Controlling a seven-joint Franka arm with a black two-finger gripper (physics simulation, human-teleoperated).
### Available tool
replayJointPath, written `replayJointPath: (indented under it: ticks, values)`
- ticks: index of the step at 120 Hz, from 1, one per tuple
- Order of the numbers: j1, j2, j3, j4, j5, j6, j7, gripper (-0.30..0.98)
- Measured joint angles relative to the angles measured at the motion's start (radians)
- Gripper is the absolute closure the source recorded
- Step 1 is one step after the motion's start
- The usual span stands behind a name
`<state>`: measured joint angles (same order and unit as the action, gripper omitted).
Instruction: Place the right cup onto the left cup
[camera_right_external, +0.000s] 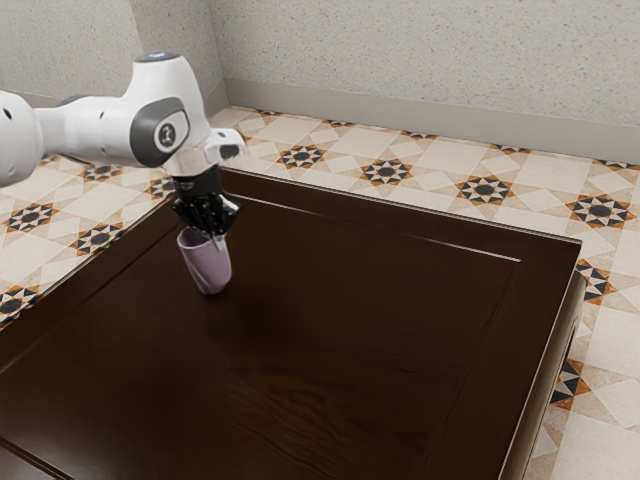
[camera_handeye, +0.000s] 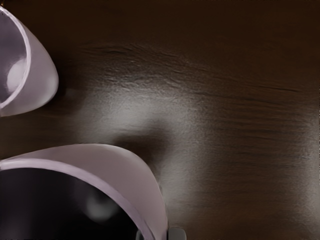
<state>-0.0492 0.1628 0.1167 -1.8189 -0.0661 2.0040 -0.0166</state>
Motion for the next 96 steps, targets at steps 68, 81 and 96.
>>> replayJointPath:
  ticks: [68, 81, 96]
  values:
    - [0.044, 0.200, 0.060, 0.353, 0.098, -0.181, 0.013, 0.79]
    - [0.047, 0.230, 0.060, 0.378, 0.099, -0.184, 0.023, 0.79]
    - [0.053, 0.269, 0.057, 0.413, 0.099, -0.184, 0.033, 0.79]
